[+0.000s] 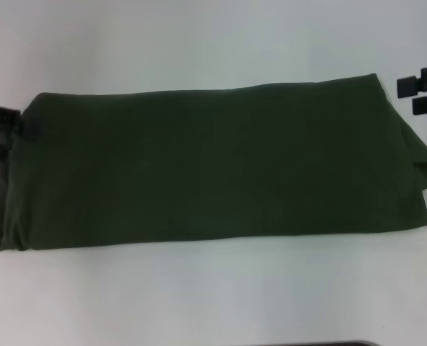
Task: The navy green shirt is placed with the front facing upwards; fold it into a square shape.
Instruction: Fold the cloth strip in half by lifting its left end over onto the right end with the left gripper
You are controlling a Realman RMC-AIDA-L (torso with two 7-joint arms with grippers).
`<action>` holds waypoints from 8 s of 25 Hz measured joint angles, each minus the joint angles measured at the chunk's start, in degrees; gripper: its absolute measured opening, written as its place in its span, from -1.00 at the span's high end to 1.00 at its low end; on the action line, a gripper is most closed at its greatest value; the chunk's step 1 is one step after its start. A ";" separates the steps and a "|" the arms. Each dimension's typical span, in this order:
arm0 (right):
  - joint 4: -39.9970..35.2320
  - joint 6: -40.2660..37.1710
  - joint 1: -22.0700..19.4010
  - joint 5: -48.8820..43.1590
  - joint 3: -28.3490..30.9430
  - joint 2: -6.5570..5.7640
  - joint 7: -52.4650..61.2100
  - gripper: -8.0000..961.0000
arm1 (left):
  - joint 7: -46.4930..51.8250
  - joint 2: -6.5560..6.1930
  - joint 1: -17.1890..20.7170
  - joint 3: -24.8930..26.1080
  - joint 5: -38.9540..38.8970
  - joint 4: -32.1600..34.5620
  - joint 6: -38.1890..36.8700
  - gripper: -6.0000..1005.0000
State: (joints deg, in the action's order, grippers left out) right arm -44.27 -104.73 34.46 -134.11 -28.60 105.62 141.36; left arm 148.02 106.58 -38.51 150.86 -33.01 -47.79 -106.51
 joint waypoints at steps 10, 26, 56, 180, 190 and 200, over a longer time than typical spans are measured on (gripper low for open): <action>0.32 -0.24 0.77 -2.63 0.31 -2.26 0.10 -0.71 | 0.94 -0.68 -0.63 0.08 3.21 -0.72 -0.25 -0.74; 0.42 1.57 1.00 -2.39 0.91 -1.31 0.13 -0.71 | 1.85 -0.50 -0.83 0.31 3.38 -0.54 -0.01 -0.74; 0.72 2.61 -0.51 -2.73 0.56 -0.09 0.04 -0.71 | 4.11 0.00 -0.82 -1.32 3.57 -0.17 1.50 -0.74; 2.00 2.40 -1.44 -3.61 -0.04 -0.66 0.08 -0.72 | 10.01 6.59 -1.33 -6.21 8.17 -5.93 11.56 -0.74; 2.00 2.43 -1.81 -3.61 -0.14 -0.54 0.04 -0.72 | 10.89 7.90 -1.55 -12.28 9.15 -1.00 17.58 -0.74; 2.06 2.43 -1.91 -3.61 -0.14 -0.51 0.05 -0.72 | 11.74 7.42 -1.73 -12.40 11.84 -1.23 18.43 -0.74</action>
State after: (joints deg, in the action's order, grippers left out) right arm -42.21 -102.30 32.54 -137.72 -28.74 105.11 141.41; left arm 159.75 114.01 -40.25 138.46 -21.17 -49.02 -88.08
